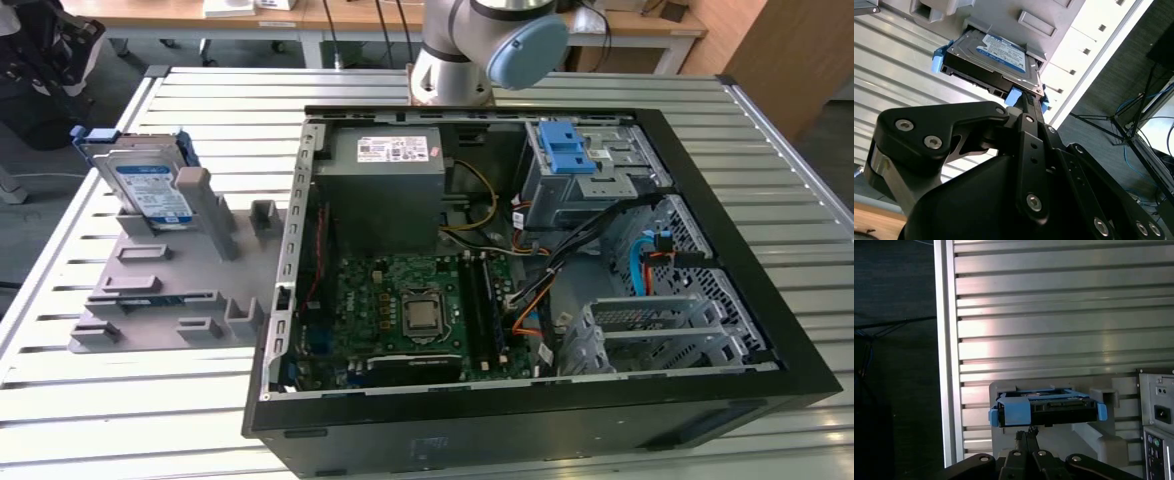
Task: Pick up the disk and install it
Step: 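Pick up the disk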
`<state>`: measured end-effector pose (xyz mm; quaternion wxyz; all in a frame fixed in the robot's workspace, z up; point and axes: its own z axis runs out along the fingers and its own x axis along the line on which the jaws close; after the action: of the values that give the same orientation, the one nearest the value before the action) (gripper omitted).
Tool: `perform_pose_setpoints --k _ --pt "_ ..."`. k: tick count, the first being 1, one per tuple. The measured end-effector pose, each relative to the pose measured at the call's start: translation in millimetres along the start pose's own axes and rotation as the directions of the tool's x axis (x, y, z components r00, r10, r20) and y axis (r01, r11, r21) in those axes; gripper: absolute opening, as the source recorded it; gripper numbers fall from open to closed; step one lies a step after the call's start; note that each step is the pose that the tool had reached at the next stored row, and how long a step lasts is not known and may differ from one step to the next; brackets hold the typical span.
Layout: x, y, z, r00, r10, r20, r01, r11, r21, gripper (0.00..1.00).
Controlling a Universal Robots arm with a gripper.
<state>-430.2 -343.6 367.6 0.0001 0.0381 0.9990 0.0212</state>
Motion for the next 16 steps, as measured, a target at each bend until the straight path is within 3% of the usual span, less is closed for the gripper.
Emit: perform_pose_setpoints --k 9,16 --pt "0.0 0.0 0.0 0.9995 -0.032 -0.0014 0.032 0.9995 0.0000 0.11" --pt "0.0 0.0 0.0 0.9995 -0.033 -0.0014 0.033 0.9995 0.0000 0.11"
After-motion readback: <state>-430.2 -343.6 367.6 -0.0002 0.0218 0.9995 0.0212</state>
